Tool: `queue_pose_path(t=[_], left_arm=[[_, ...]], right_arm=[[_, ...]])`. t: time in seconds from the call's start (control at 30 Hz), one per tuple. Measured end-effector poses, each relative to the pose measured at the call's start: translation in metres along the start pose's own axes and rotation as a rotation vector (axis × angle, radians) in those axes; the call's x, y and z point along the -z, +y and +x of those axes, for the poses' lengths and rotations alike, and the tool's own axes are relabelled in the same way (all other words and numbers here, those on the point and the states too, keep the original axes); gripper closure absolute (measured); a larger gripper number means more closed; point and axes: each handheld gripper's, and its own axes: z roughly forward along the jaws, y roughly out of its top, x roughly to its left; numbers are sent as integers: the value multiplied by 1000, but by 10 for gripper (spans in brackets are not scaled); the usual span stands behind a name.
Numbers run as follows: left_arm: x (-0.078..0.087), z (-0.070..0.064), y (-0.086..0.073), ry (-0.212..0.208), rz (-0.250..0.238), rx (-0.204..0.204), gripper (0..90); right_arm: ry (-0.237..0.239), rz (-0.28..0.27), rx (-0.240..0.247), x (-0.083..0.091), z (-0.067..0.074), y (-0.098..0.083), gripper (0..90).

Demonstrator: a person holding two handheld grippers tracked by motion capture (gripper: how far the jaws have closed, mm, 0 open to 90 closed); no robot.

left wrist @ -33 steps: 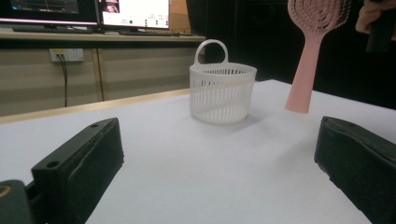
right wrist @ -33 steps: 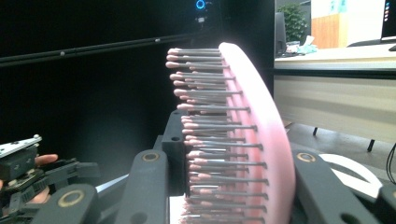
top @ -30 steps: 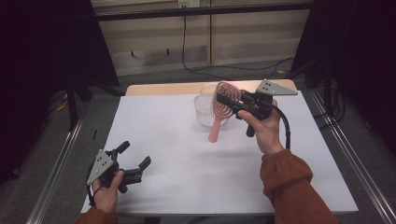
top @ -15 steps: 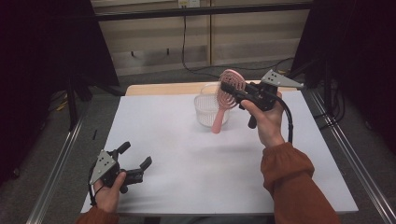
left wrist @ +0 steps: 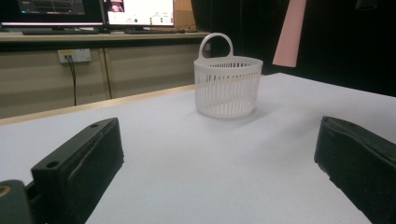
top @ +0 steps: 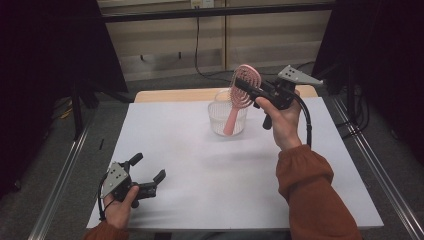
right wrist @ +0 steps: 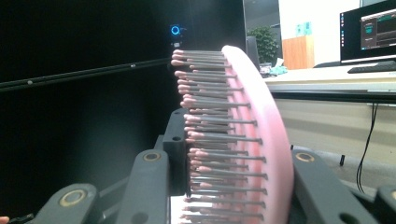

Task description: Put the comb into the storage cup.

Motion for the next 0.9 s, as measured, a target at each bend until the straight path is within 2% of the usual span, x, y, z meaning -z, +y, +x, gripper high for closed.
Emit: queue_pose_path(t=[0.1,0.2,0.33,0.47,0.67,0.77,0.8,0.9], left_arm=[[1,0,0,-3,8,-10,13],[1,0,0,5,3,-9,13],[1,1,0,-3,3,-12,13],[2,-1,2,-2,-16,-17,14],[2,-1,2,-5,-19,-19,14],[2,-1,2,-1,-7,-27,14],[2,-2,2,-5,-19,-13,14],[2,-3,2,-13,-15,-23,14]], right_arm=[[-14,1,-4,-2,-2,-3,646],[-35,-31,-23,-4,-5,-3,646],[-38,-49,-29,-6,-5,-3,646],[-57,-59,-38,-10,-8,-2,646],[-77,-71,-27,-17,-10,3,646],[-100,-80,-18,-22,-12,4,646],[-109,-81,-17,-23,-12,4,646],[-130,-84,-16,-29,-15,2,646]])
